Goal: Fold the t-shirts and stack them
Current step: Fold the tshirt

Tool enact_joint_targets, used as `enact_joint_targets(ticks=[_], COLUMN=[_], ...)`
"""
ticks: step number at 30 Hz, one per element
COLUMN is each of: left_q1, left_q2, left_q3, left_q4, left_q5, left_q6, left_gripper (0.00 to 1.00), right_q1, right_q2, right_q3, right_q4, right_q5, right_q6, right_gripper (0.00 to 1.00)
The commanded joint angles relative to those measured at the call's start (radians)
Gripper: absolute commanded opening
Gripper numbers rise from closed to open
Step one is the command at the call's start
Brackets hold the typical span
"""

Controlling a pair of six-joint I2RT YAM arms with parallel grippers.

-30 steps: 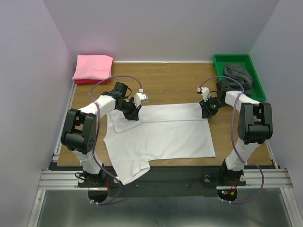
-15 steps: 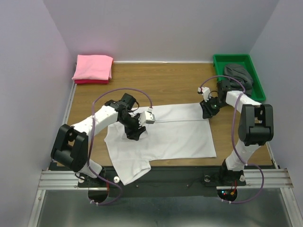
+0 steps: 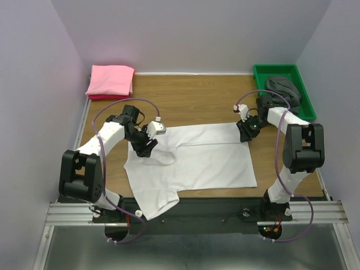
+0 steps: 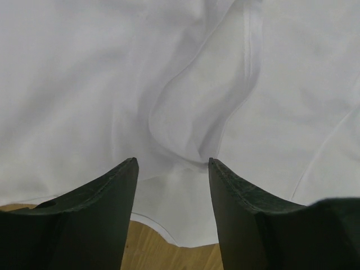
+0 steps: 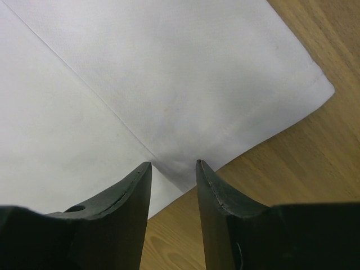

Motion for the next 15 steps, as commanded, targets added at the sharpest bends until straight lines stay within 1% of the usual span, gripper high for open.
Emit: enact_joint_targets(ticks=[1,3,4,6,7,8,10,12,15], left_q1=[-0.003,-0.008,-0.02,-0.04,-0.055,-0.078,-0.098,-0.13,-0.137], left_q2=[0.024,0.018,0.008,-0.022,-0.031,-0.044,-0.079,-0.102,-0.136], left_q3=[-0.017,-0.029,-0.039,-0.072,-0.083,-0.103,-0.12,-0.144,-0.157], left_q4=[-0.05,-0.064,-0.072,-0.083,-0.101,-0.113,-0.144,-0.158,-0.173], left_q5=[0.061,0.069,0.062,0.049,0.035,0.029,0.013,-0.034,-0.089], left_q6=[0.067,0.083,0.093,0.124,0.136,0.153,0.195,0.215,0.248], left_gripper=[0.59,0.56,0.5,0.42,0.31,0.26,0.21,0.2,0.19], right_q1=[0.009,0.009,0.009,0.009,0.008,0.008,0.009,0.009,0.009], right_q2=[0.023,0.03,0.028,0.03,0.031,0.03,0.027,0.025,0.022], right_q3=[0.03,0.03,0.032,0.036,0.038,0.038,0.038,0.039,0.047], right_q4=[-0.016,-0.014,-0.016,-0.019,-0.019,-0.021,-0.025,-0.031,-0.043], right_q5=[0.013,0.02,0.02,0.022,0.023,0.026,0.042,0.055,0.065], right_q6=[-0.007,-0.009,-0.009,-0.007,-0.01,-0.013,-0.02,-0.026,-0.026], right_gripper=[0.43,0.43,0.43,0.43,0.43,0.43,0.42,0.41,0.4])
